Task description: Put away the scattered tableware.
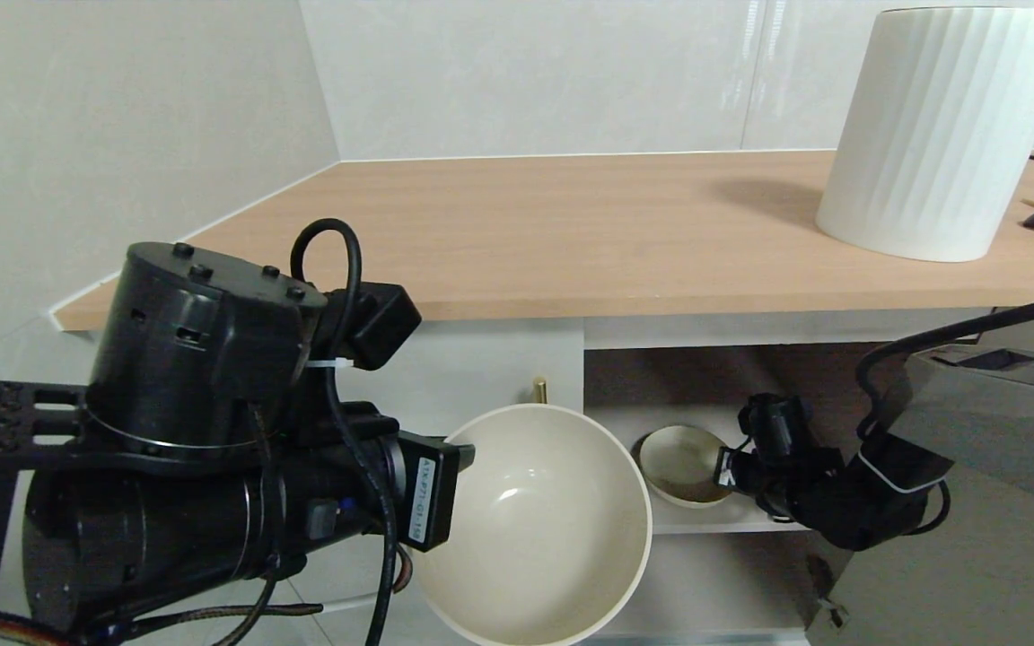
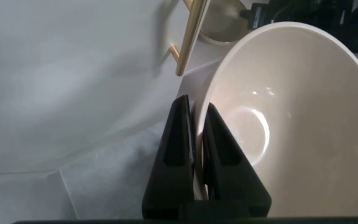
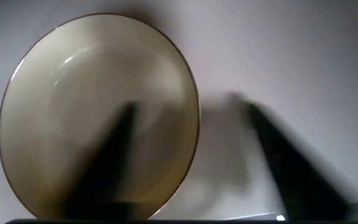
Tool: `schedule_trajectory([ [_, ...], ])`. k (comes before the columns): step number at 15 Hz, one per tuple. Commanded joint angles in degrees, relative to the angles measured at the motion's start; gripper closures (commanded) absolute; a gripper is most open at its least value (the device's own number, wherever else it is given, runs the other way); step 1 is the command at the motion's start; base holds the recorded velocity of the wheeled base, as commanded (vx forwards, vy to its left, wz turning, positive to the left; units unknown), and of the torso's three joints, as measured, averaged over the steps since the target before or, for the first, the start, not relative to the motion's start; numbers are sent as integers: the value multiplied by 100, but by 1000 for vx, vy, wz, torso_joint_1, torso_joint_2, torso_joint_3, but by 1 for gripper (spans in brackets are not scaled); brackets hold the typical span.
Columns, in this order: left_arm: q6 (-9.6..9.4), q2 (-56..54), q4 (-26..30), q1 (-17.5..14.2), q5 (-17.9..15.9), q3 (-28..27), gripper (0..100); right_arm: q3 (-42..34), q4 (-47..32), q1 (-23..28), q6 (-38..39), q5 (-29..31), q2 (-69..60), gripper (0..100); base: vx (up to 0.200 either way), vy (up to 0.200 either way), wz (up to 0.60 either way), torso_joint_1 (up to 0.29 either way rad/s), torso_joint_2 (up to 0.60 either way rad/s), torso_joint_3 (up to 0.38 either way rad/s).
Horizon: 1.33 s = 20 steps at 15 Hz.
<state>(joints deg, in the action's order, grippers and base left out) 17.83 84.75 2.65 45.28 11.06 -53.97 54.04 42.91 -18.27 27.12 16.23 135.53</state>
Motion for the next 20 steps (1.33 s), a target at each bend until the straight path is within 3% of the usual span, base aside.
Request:
schedule_trajectory([
  [1,1,-2,-1,-1,2,0,100,-8,7,-10,3,3,-27,0,0,0,0,0,0,0],
  [5,1,68,-1,-1,-7,18,100,-254,7,-45,12,109,-335,0,0,0,0,0,0,0],
  [7,9,261,-1,95,-16,35,100,-1001,7,-238,-208,56,-1187,0,0,0,0,0,0,0],
  [8,9,261,-1,95,-16,35,100,-1001,7,-238,-208,56,-1187,0,0,0,0,0,0,0],
  [9,9,481,-89,245,-16,115,100,-1554,7,-528,-454,-93,-1899,0,0,0,0,0,0,0],
  [11,1,771,-440,280,-7,229,100,-1765,-46,-695,-454,-287,-2374,0,0,0,0,0,0,0],
  [13,-17,1193,-985,280,19,325,100,-1774,-784,-853,-454,-594,-3253,0,0,0,0,0,0,0],
  [16,-34,1509,-1275,289,54,396,100,-1546,-2015,-932,-410,-1385,-4369,0,0,0,0,0,0,0],
  [20,-228,1826,-1627,482,547,475,100,-1080,-3122,-1240,197,-1921,-4861,0,0,0,0,0,0,0],
])
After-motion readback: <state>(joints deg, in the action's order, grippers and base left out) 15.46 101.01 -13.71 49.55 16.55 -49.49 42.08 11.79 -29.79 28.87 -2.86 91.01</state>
